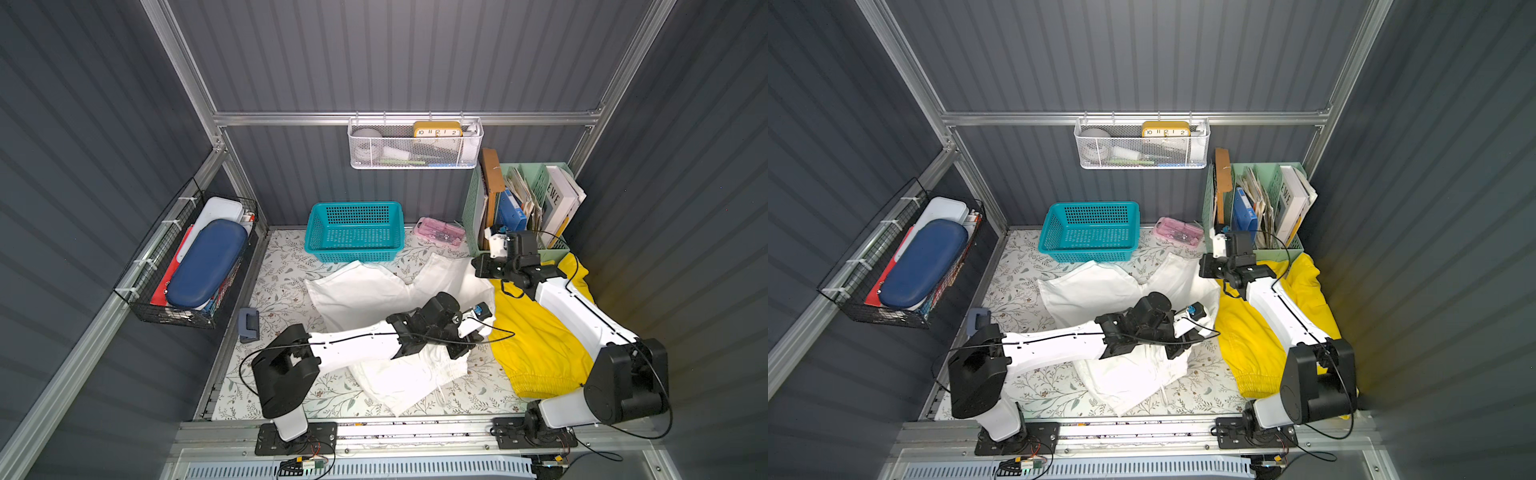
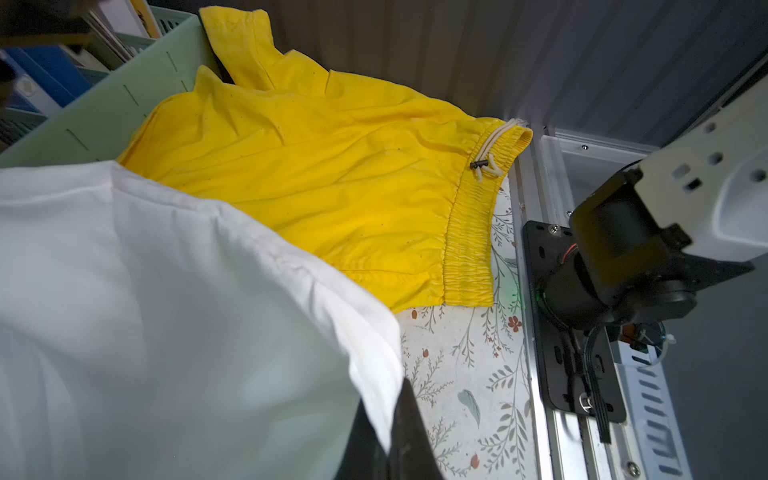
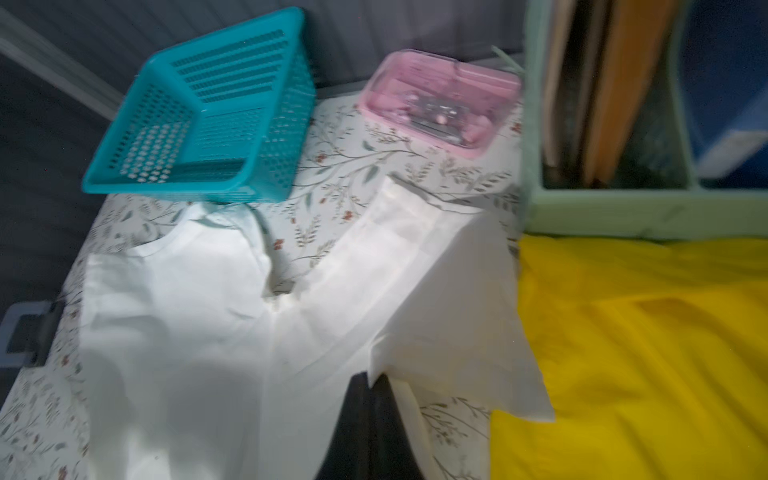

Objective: Roll up the shorts
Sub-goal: Fold the shorts at the center of the board.

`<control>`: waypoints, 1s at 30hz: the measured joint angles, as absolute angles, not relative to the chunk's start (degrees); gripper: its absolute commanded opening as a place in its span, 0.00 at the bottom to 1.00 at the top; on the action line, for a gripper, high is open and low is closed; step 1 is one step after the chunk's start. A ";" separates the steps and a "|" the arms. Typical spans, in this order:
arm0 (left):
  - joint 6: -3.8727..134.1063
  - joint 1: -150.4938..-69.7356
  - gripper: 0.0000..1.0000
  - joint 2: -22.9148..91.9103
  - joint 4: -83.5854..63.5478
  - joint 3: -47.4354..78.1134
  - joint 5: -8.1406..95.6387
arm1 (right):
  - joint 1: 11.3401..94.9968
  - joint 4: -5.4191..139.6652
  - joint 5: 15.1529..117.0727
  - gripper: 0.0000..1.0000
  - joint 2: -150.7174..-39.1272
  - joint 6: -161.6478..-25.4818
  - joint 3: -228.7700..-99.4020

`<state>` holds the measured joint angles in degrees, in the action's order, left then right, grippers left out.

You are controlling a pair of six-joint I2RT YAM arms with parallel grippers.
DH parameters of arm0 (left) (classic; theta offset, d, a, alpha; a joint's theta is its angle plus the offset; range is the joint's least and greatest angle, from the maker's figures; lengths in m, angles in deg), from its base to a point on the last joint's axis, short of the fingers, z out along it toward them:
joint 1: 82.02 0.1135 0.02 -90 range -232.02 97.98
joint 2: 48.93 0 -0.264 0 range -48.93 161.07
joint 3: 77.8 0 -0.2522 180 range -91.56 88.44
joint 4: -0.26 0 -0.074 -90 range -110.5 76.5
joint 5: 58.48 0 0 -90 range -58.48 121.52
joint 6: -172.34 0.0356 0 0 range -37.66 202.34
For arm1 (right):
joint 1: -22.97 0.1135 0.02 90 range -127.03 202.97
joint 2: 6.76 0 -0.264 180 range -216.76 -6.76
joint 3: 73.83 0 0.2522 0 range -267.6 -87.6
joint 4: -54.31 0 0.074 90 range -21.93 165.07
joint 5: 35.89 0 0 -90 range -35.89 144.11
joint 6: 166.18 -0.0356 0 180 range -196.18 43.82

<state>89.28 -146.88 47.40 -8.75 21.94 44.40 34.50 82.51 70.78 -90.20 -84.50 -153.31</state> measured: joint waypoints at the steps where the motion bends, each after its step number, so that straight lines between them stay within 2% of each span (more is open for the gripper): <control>1: 88.45 -146.88 0.00 45.85 -8.59 23.19 43.57 | 36.55 82.03 71.59 0.00 -90.37 -83.91 -154.27; 8: 82.00 -146.88 0.00 35.80 -8.42 33.81 36.58 | 44.57 79.78 78.76 0.00 -97.85 -81.83 -160.06; 16: 73.08 -146.88 0.00 28.43 -10.56 45.64 27.75 | 52.16 80.08 85.62 0.00 -114.00 -81.87 -169.72; 22: 68.51 -146.88 0.00 24.82 -11.92 49.59 23.47 | 53.73 80.17 86.39 0.00 -122.87 -86.05 -173.15; 30: 65.98 -146.88 0.00 24.58 -12.03 51.10 20.95 | 54.32 80.96 83.17 0.00 -127.86 -91.08 -173.20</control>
